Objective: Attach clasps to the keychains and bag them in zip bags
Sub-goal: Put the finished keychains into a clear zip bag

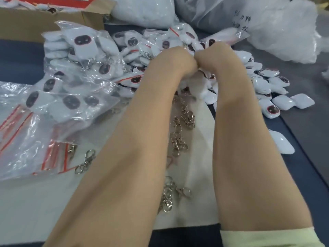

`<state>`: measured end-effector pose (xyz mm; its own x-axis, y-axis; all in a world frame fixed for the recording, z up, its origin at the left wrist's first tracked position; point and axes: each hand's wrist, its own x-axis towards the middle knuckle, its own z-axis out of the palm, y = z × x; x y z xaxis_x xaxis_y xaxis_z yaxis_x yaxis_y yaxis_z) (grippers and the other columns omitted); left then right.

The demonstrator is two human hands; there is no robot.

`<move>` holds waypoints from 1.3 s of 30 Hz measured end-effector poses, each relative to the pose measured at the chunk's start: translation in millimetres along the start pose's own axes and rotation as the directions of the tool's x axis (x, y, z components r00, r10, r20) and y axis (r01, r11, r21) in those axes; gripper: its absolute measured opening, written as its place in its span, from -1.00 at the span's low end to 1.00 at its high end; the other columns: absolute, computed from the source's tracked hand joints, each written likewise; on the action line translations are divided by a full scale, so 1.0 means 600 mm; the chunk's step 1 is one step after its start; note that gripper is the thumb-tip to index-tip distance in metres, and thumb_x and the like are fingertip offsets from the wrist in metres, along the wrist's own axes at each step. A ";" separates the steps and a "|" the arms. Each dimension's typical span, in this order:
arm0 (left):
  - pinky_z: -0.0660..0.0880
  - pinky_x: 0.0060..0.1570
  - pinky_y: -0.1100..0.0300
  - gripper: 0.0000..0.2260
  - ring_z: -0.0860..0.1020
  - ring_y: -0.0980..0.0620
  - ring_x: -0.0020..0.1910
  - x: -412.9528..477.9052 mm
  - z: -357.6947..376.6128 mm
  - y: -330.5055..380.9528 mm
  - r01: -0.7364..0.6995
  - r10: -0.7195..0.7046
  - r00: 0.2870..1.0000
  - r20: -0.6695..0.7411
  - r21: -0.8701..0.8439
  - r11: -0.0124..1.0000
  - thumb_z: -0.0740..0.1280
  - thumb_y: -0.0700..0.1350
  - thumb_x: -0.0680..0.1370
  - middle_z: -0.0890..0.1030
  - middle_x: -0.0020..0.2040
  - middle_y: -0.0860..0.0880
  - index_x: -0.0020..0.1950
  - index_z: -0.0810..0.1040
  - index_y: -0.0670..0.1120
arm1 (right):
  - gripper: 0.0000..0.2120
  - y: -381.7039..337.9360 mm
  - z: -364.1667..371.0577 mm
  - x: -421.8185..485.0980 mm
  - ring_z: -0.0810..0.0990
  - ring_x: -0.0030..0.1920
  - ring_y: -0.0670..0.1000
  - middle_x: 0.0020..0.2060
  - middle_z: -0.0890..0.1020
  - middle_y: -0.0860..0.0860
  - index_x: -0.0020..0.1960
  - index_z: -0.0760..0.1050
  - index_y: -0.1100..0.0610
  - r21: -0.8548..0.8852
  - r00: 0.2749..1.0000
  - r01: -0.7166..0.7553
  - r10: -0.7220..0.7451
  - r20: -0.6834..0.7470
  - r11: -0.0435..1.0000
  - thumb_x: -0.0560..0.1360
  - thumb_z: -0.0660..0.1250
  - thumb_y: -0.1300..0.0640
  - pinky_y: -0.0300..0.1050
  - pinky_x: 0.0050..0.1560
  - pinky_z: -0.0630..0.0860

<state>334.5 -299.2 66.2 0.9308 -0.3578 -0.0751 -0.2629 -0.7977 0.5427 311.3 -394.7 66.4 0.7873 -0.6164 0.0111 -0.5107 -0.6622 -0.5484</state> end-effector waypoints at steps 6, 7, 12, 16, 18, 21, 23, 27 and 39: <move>0.33 0.22 0.01 -0.66 0.38 -0.20 0.30 -0.006 -0.016 -0.008 -0.102 0.117 0.960 -0.255 0.070 0.992 0.14 -0.05 0.57 0.41 0.32 -0.18 0.30 0.43 -0.14 | -0.87 -0.004 -0.003 -0.002 0.41 0.03 0.17 -0.06 0.52 0.09 -0.14 0.44 0.06 0.035 0.987 0.088 -0.083 -0.140 0.995 0.53 0.15 0.09 -0.11 0.03 0.36; 0.27 0.31 -0.02 -0.64 0.31 -0.21 0.35 -0.003 -0.015 -0.008 -0.104 0.122 0.959 -0.257 0.082 0.991 0.14 -0.03 0.57 0.33 0.38 -0.17 0.34 0.39 -0.10 | -0.79 -0.005 0.006 0.005 0.42 0.19 0.19 0.11 0.54 0.11 0.06 0.52 0.05 0.031 0.981 0.099 -0.092 -0.173 0.995 0.53 0.15 0.07 -0.07 0.17 0.37; -0.16 0.45 -0.21 -0.55 -0.14 -0.25 0.51 0.029 0.022 -0.027 -0.029 0.044 0.993 -0.109 0.138 0.990 0.11 -0.04 0.59 -0.06 0.56 -0.11 0.49 0.20 0.09 | -0.55 0.015 0.050 0.018 -0.11 0.54 0.23 0.56 0.02 0.09 0.46 0.27 -0.10 -0.077 0.999 -0.019 0.015 -0.051 0.997 0.58 0.11 -0.07 0.27 0.48 -0.07; -0.07 0.45 -0.20 -0.58 -0.07 -0.24 0.50 0.028 0.046 -0.033 -0.033 0.040 0.998 -0.038 0.173 0.984 0.06 -0.04 0.60 0.10 0.53 -0.12 0.47 0.26 0.11 | -0.54 0.016 0.057 0.020 0.13 0.49 0.23 0.49 0.20 0.16 0.47 0.26 0.09 -0.076 1.000 -0.018 0.016 -0.019 0.997 0.60 0.07 0.00 0.12 0.43 0.09; 0.17 0.38 -0.15 -0.60 0.11 -0.24 0.44 0.017 0.045 -0.029 -0.035 0.038 0.999 -0.022 0.113 0.993 0.08 -0.07 0.58 0.16 0.46 -0.16 0.43 0.30 0.05 | -0.58 0.011 0.053 0.006 0.30 0.39 0.23 0.38 0.37 0.20 0.38 0.35 0.20 -0.060 0.999 -0.031 0.032 0.007 0.998 0.59 0.06 0.06 0.06 0.34 0.23; 0.34 0.26 -0.07 -0.62 0.31 -0.22 0.31 -0.003 0.034 -0.026 -0.033 0.033 0.999 0.007 0.091 0.995 0.17 -0.08 0.56 0.23 0.38 -0.19 0.38 0.33 -0.02 | -0.70 0.010 0.042 -0.015 0.51 0.07 0.18 0.04 0.57 0.18 0.18 0.46 0.24 -0.008 0.998 -0.025 0.025 0.051 1.000 0.57 0.11 0.11 -0.07 0.05 0.39; 0.40 0.17 -0.01 -0.63 0.41 -0.20 0.23 -0.020 0.023 -0.025 -0.042 0.039 0.999 0.023 0.119 0.992 0.26 -0.07 0.52 0.33 0.32 -0.20 0.32 0.39 -0.07 | -0.84 0.012 0.034 -0.031 0.45 -0.27 0.07 -0.28 0.51 0.07 -0.03 0.44 0.19 0.032 0.997 -0.040 0.038 0.069 0.999 0.54 0.15 0.12 -0.13 -0.28 0.31; 0.37 -0.24 0.13 -0.86 0.47 -0.13 -0.14 -0.058 -0.001 -0.035 -0.112 0.114 0.993 -0.011 0.118 0.987 0.26 -0.14 0.51 0.49 -0.20 -0.13 -0.08 0.49 -0.21 | -0.79 0.012 0.024 -0.067 0.37 -0.39 0.02 -0.38 0.41 0.03 -0.27 0.30 0.13 0.027 0.997 -0.012 0.009 0.080 1.000 0.53 0.18 0.11 -0.15 -0.41 0.21; 0.34 0.02 0.16 -0.73 0.47 -0.06 0.13 -0.169 0.025 -0.147 -0.202 0.135 0.922 -0.362 -0.156 0.967 0.20 -0.12 0.57 0.50 0.20 -0.12 0.24 0.48 -0.13 | -0.59 -0.005 0.091 -0.209 0.19 0.47 0.15 0.45 0.28 0.10 0.43 0.33 0.05 -0.096 0.978 0.202 -0.206 -0.029 0.975 0.60 0.18 0.03 0.16 0.46 0.09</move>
<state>259.5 -199.8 13.6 0.9151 -0.2619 0.3066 -0.4029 -0.6230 0.6705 232.9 -292.0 21.1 0.8651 -0.4792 0.1483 -0.3717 -0.8110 -0.4518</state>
